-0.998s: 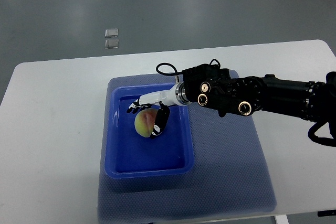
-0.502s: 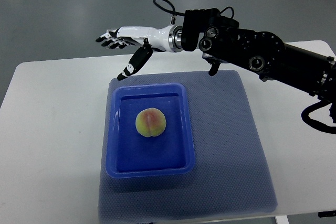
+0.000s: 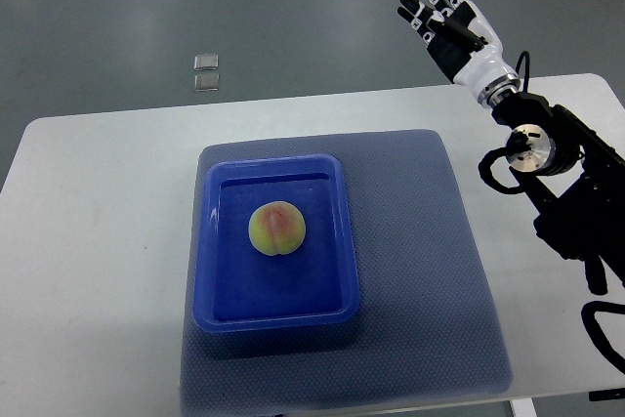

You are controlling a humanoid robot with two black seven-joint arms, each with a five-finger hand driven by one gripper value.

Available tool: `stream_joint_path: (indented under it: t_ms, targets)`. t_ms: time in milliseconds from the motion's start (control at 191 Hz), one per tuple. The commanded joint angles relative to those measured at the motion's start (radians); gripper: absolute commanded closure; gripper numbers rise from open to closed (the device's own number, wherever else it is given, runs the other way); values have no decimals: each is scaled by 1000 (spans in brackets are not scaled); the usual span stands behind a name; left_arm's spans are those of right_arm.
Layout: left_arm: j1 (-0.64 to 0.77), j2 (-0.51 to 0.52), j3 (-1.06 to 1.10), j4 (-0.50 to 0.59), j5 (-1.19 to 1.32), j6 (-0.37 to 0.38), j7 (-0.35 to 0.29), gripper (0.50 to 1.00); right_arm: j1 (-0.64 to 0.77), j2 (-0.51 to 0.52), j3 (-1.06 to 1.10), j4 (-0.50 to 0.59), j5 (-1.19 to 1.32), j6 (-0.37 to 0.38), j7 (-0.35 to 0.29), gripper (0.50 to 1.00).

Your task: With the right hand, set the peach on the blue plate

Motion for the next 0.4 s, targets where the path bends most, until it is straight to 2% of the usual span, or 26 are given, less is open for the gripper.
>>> stream_joint_path:
  t_ms: [0, 78, 84, 125, 397]
  targets:
    - [1, 0, 0, 0, 1, 0, 0, 500, -32, 15, 15, -97, 85, 13, 40, 568]
    - [1, 0, 0, 0, 1, 0, 0, 500, -32, 23, 19, -129, 100, 20, 42, 568]
    - [1, 0, 1, 0, 1, 0, 0, 500, -33, 38, 20, -174, 129, 29, 42, 568]
    - [1, 0, 1, 0, 1, 0, 0, 500, -33, 46, 17, -194, 144, 37, 42, 568]
    - [1, 0, 3, 1, 2, 0, 0, 500, -33, 76, 15, -208, 151, 55, 43, 568]
